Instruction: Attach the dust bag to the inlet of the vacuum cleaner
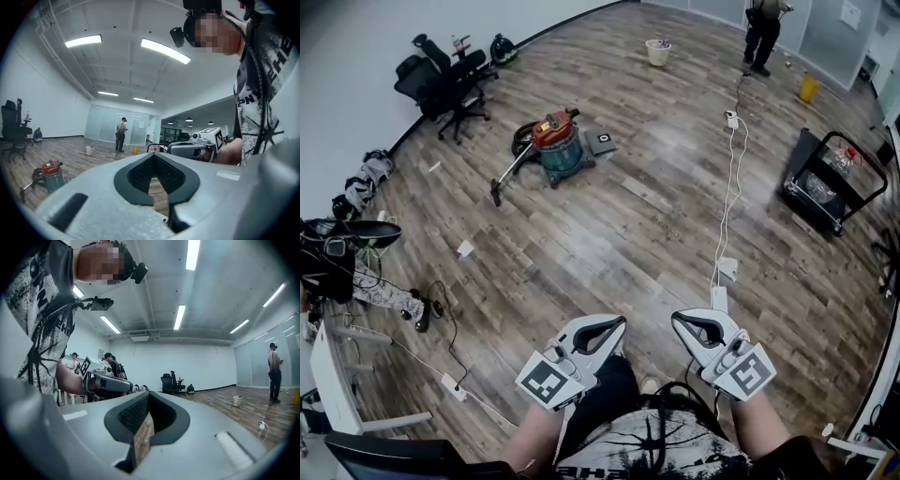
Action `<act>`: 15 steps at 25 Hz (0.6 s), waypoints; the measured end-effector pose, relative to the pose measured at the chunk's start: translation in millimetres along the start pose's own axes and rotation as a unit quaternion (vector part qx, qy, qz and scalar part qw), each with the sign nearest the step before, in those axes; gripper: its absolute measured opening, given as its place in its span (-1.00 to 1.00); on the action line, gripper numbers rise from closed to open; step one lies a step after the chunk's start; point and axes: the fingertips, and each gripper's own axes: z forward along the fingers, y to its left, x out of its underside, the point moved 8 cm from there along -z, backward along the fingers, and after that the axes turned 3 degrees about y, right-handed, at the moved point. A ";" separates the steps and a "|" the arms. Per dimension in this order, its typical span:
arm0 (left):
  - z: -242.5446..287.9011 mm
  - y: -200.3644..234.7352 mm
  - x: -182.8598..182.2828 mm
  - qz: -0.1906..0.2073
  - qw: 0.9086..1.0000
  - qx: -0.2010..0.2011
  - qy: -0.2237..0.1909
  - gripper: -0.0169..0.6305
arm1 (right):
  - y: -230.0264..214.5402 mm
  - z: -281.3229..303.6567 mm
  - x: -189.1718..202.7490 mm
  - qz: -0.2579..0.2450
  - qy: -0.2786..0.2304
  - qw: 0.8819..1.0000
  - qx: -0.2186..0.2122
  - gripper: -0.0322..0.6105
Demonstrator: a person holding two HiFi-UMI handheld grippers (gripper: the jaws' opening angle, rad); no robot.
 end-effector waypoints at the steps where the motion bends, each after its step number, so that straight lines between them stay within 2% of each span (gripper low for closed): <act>1: 4.4 12.8 -6.1 0.007 1.000 0.010 -0.008 -0.96 | -8.0 10.4 -3.3 0.000 -0.001 1.000 0.006 -0.89; 5: 18.0 67.8 -38.0 0.029 0.998 0.040 -0.039 -0.96 | -39.9 58.3 -21.7 -0.006 0.000 1.000 0.023 -0.89; 9: 25.0 119.2 -51.1 0.044 0.997 0.053 -0.034 -0.96 | -65.2 108.3 -38.7 -0.018 -0.028 0.999 0.026 -0.89; 15: 35.2 170.7 -62.5 0.058 0.995 0.054 -0.053 -0.96 | -94.6 153.0 -25.9 -0.010 -0.014 1.000 0.026 -0.89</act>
